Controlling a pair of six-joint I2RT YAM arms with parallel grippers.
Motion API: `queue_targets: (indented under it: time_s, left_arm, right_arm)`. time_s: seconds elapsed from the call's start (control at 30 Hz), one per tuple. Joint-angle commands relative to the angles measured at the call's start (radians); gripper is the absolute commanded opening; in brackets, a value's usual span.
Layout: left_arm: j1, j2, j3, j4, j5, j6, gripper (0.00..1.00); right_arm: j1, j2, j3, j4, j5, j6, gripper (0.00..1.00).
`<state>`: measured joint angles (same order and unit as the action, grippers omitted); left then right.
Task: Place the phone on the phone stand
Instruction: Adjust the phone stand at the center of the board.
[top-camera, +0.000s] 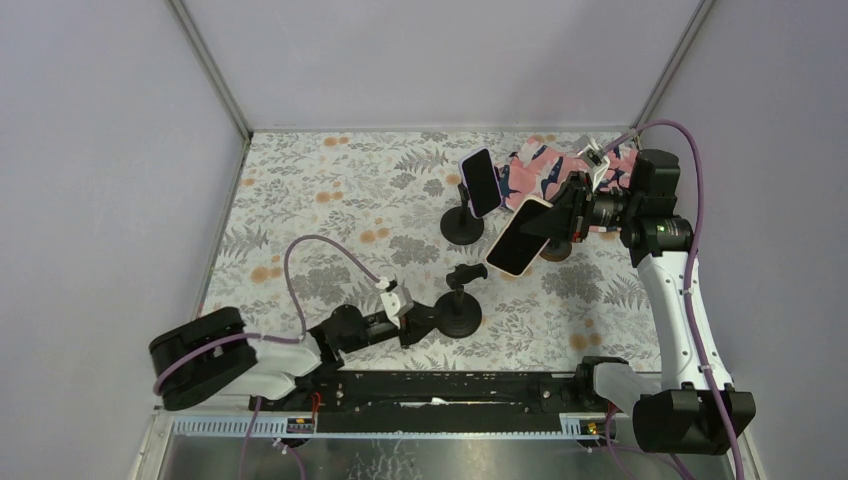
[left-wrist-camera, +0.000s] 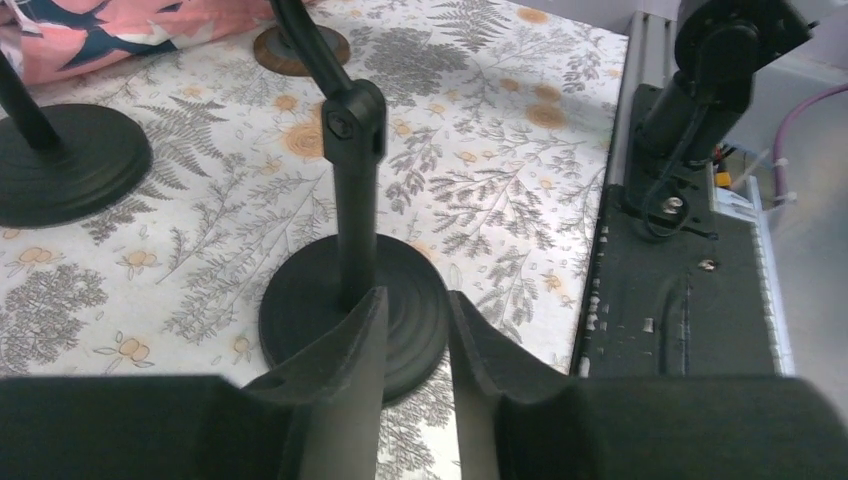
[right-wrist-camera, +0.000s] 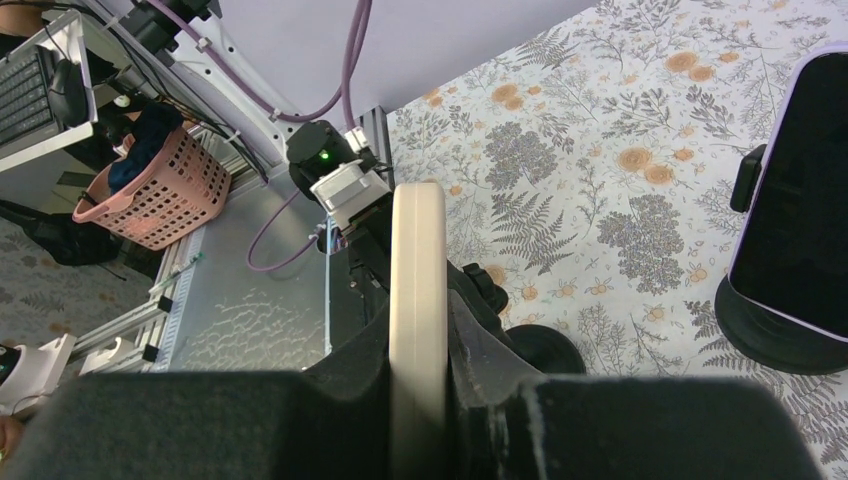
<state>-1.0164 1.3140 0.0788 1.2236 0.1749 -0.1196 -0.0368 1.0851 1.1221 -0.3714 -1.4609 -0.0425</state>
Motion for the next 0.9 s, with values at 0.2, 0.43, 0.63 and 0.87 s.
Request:
queue_targets:
  time_s: [0.2,0.43,0.63,0.87]
  left_arm:
    - [-0.081,-0.112,-0.027,-0.257,-0.148,-0.296,0.24]
    - [-0.093,0.172,0.009,-0.094,-0.159,-0.410,0.17]
    - [-0.122,0.355,0.046,-0.025,-0.206,-0.450,0.09]
    - [-0.120,0.415,0.096,-0.104,-0.385,-0.482,0.08]
  right_arm:
    - [-0.005,-0.032,0.007,0.044,-0.056,0.023,0.00]
    - [-0.005,-0.037,0.005,0.042,-0.059,0.023,0.00]
    - [-0.005,-0.032,0.008,0.039,-0.059,0.021,0.00]
    - [-0.011,-0.018,0.009,0.039,-0.056,0.020,0.00]
